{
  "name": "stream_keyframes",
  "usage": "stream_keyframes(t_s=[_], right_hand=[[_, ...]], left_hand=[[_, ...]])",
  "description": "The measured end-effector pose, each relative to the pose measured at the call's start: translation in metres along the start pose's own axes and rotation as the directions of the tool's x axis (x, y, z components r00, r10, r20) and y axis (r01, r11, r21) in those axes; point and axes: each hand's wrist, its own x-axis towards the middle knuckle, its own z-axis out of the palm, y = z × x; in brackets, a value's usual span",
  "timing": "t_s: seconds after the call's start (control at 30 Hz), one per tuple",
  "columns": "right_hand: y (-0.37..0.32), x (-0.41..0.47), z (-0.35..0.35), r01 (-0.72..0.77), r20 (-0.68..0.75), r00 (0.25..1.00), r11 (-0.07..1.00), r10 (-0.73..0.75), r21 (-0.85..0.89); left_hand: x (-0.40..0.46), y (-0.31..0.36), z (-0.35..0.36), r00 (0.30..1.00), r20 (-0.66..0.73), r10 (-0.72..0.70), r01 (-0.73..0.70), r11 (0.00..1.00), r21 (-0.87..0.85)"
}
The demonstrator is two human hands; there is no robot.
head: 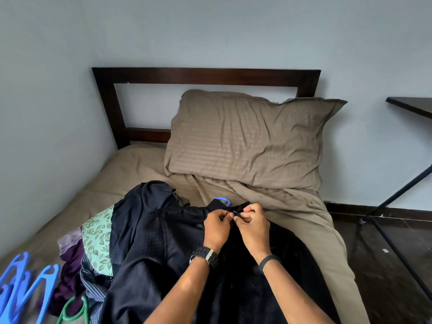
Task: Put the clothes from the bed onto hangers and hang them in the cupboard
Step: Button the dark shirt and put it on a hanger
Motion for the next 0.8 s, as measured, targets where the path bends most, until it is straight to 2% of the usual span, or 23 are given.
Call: stream_keyframes(t_s=[0.13, 0.27, 0.37, 0.63, 0.8], right_hand=[[0.002, 0.002, -0.001, -0.004, 0.024, 1.0, 0.995, 0.001, 0.098], [0.003, 0.006, -0.007, -0.045, 0.082, 0.996, 0.981, 0.03, 0.189], [0.005, 0.006, -0.008, -0.051, 0.097, 0.995, 0.99, 0.038, 0.132], [0.008, 0.008, -0.009, -0.007, 0.03, 1.0, 1.0, 0.007, 0.005], [0.012, 0.012, -0.01, -0.001, 0.043, 0.999, 1.0, 0.002, -0.02]], left_hand=[[0.0, 0.0, 0.002, 1.0, -0.026, 0.012, -0.011, 0.999, 0.033], [-0.003, -0.002, 0.003, 0.999, -0.032, 0.012, -0.013, 1.0, -0.028], [-0.004, -0.003, 0.004, 1.0, 0.008, 0.017, -0.017, 0.998, -0.065], [-0.011, -0.007, 0.0, 0.989, 0.146, 0.038, -0.009, 0.98, -0.199], [-0.011, -0.007, -0.001, 0.99, 0.136, 0.033, -0.009, 0.986, -0.169]])
